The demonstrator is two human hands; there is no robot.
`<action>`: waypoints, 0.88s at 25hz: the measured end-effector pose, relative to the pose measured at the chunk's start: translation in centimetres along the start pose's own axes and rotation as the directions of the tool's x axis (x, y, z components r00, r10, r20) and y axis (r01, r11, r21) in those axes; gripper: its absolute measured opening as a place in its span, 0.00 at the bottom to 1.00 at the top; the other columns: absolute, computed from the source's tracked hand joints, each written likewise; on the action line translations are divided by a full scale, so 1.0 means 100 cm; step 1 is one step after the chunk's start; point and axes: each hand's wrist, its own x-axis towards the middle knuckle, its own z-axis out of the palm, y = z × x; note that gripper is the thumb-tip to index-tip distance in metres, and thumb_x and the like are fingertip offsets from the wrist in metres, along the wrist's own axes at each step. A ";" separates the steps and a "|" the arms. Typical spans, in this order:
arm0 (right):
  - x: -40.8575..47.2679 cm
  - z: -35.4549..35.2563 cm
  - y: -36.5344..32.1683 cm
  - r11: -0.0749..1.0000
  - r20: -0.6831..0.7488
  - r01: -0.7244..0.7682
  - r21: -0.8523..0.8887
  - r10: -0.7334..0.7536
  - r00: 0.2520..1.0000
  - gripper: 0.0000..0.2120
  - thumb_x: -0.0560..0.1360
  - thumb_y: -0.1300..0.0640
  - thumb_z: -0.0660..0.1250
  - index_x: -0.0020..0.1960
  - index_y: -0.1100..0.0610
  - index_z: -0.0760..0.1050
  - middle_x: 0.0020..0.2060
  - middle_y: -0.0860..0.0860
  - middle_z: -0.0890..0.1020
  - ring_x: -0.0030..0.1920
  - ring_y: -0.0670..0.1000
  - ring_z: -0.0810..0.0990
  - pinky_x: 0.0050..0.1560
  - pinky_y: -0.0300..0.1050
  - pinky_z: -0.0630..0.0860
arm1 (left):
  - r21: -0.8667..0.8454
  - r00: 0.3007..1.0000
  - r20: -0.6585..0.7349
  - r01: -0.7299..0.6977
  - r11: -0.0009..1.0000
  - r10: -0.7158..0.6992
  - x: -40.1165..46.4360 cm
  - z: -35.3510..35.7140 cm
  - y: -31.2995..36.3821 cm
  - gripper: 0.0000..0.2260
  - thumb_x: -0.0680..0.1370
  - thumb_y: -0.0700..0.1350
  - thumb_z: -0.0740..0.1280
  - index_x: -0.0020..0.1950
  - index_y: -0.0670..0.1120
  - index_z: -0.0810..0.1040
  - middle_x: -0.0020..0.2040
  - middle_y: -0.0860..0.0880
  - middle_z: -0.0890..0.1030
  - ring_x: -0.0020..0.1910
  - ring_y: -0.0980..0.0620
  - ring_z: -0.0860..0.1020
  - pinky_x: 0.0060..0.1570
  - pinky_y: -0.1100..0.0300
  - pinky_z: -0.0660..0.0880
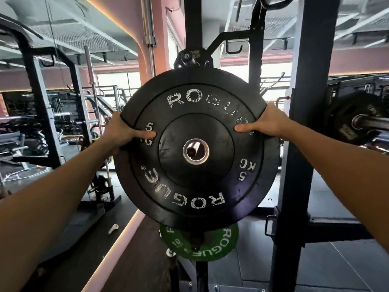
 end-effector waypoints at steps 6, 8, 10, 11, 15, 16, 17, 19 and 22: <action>0.052 0.064 0.015 0.995 -0.062 -0.081 -0.051 0.078 0.995 0.59 0.37 0.27 0.77 0.62 0.52 0.72 0.53 0.46 0.81 0.55 0.50 0.81 0.57 0.50 0.79 | 0.047 0.995 0.041 0.086 0.995 -0.088 0.087 0.004 -0.089 0.39 0.45 0.58 0.86 0.54 0.49 0.83 0.49 0.54 0.86 0.50 0.54 0.84 0.51 0.52 0.80; 0.059 0.079 0.013 0.993 -0.089 -0.097 -0.064 0.091 0.992 0.60 0.37 0.26 0.77 0.64 0.51 0.71 0.55 0.46 0.81 0.56 0.50 0.80 0.59 0.51 0.77 | 0.054 0.992 0.036 0.117 0.992 -0.119 0.116 0.012 -0.119 0.43 0.43 0.60 0.85 0.55 0.50 0.80 0.49 0.55 0.85 0.50 0.53 0.83 0.50 0.51 0.81; 0.068 0.093 0.019 0.991 -0.091 -0.107 -0.084 0.100 0.991 0.62 0.38 0.27 0.78 0.66 0.53 0.69 0.56 0.47 0.79 0.58 0.50 0.78 0.61 0.51 0.76 | 0.025 0.989 0.019 0.145 0.989 -0.146 0.125 0.026 -0.132 0.42 0.44 0.58 0.86 0.55 0.49 0.80 0.49 0.54 0.85 0.50 0.54 0.83 0.49 0.53 0.80; 0.074 0.101 0.022 0.988 -0.087 -0.121 -0.093 0.113 0.990 0.62 0.39 0.27 0.78 0.67 0.54 0.68 0.57 0.47 0.79 0.59 0.50 0.78 0.62 0.51 0.75 | 0.008 0.989 0.035 0.145 0.989 -0.145 0.129 0.034 -0.139 0.40 0.46 0.55 0.86 0.54 0.48 0.80 0.49 0.54 0.85 0.49 0.55 0.83 0.49 0.55 0.80; 0.106 0.135 0.046 0.984 -0.093 -0.170 -0.058 0.164 0.982 0.63 0.39 0.29 0.79 0.67 0.56 0.67 0.58 0.47 0.79 0.60 0.50 0.77 0.63 0.51 0.74 | -0.029 0.987 0.021 0.163 0.986 -0.162 0.154 0.063 -0.175 0.38 0.46 0.53 0.86 0.53 0.49 0.80 0.50 0.54 0.84 0.50 0.55 0.82 0.52 0.54 0.79; 0.118 0.141 0.056 0.985 -0.090 -0.165 -0.041 0.161 0.983 0.62 0.39 0.29 0.80 0.66 0.55 0.67 0.58 0.46 0.78 0.60 0.49 0.77 0.63 0.51 0.74 | -0.031 0.986 0.022 0.165 0.986 -0.165 0.163 0.068 -0.182 0.37 0.46 0.53 0.87 0.52 0.50 0.79 0.51 0.54 0.84 0.51 0.56 0.81 0.52 0.55 0.79; 0.128 0.145 0.061 0.989 -0.101 -0.145 -0.028 0.141 0.985 0.62 0.38 0.29 0.79 0.66 0.53 0.67 0.58 0.46 0.79 0.60 0.48 0.77 0.63 0.51 0.75 | -0.034 0.985 0.000 0.173 0.984 -0.173 0.174 0.074 -0.189 0.39 0.46 0.54 0.86 0.53 0.49 0.79 0.51 0.54 0.84 0.51 0.56 0.81 0.52 0.54 0.79; 0.145 0.159 0.068 0.993 -0.139 -0.114 0.007 0.114 0.984 0.62 0.40 0.31 0.81 0.68 0.53 0.65 0.61 0.46 0.78 0.62 0.49 0.77 0.64 0.51 0.74 | -0.034 0.983 -0.031 0.180 0.983 -0.181 0.196 0.086 -0.205 0.46 0.43 0.57 0.86 0.57 0.47 0.77 0.52 0.54 0.83 0.52 0.55 0.81 0.52 0.53 0.79; 0.167 0.174 0.075 0.993 -0.184 -0.113 0.032 0.117 0.976 0.56 0.51 0.41 0.84 0.70 0.58 0.60 0.65 0.51 0.74 0.65 0.52 0.73 0.62 0.45 0.70 | -0.006 0.988 -0.031 0.149 0.989 -0.149 0.230 0.105 -0.225 0.49 0.42 0.59 0.85 0.59 0.48 0.74 0.53 0.55 0.83 0.53 0.55 0.81 0.54 0.52 0.79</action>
